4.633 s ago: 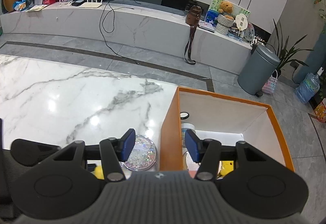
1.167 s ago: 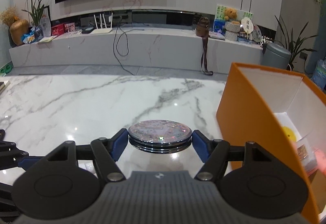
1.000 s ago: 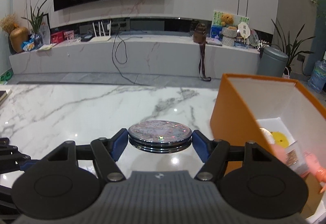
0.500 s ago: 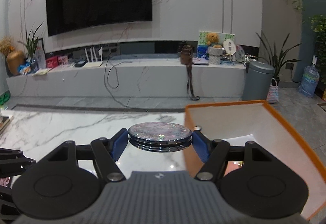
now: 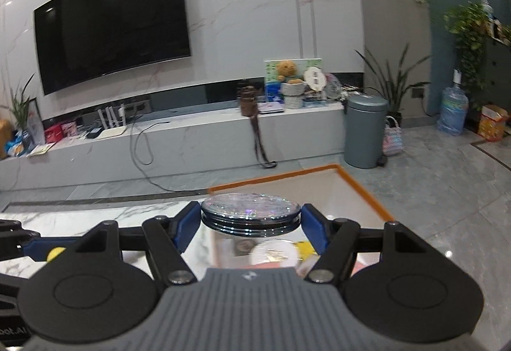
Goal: Organize rigid objects
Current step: 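Carry the yellow bottle and glittery compact with both tools over the orange box, then lower the bottle and compact into the box and open both tools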
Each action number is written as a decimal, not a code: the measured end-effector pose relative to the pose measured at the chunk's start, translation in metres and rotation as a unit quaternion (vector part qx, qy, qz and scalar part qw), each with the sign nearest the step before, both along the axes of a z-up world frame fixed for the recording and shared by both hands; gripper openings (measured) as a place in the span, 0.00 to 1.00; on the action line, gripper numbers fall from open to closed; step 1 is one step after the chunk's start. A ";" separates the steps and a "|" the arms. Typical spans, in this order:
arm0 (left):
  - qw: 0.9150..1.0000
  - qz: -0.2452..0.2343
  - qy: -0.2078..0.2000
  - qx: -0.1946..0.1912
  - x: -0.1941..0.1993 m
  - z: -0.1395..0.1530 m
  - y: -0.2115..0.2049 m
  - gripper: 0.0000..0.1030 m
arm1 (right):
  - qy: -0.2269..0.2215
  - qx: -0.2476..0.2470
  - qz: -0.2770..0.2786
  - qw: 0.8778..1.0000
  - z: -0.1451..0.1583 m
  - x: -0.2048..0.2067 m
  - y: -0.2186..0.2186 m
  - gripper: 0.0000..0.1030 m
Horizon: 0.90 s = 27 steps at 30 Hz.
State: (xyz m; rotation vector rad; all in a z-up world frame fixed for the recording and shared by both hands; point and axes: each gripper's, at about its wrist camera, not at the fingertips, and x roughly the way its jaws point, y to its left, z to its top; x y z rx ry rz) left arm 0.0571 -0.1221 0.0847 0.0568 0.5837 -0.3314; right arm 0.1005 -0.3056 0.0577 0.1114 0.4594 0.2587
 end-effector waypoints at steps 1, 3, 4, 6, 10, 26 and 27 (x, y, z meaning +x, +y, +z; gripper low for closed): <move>1.000 -0.004 0.000 0.002 0.002 -0.001 -0.005 0.47 | 0.003 0.001 -0.004 1.000 0.000 0.001 -0.007 0.66; 1.000 -0.011 0.003 0.007 0.007 -0.004 -0.017 0.47 | 0.011 0.002 -0.010 1.000 0.001 0.004 -0.021 0.66; 1.000 -0.014 0.006 0.012 0.010 -0.006 -0.022 0.47 | 0.016 0.004 -0.012 1.000 0.001 0.007 -0.029 0.66; 1.000 -0.020 0.009 0.017 0.013 -0.009 -0.032 0.47 | 0.025 0.013 -0.022 0.999 0.001 0.010 -0.044 0.66; 0.999 -0.029 0.015 0.020 0.021 -0.012 -0.048 0.47 | 0.040 0.029 -0.047 0.998 -0.002 0.019 -0.069 0.66; 0.996 -0.007 0.084 -0.022 0.086 -0.018 -0.079 0.47 | 0.088 0.045 -0.061 0.993 -0.011 0.041 -0.116 0.40; 0.996 -0.004 0.089 -0.023 0.090 -0.020 -0.079 0.47 | 0.090 0.045 -0.059 0.993 -0.012 0.042 -0.117 0.20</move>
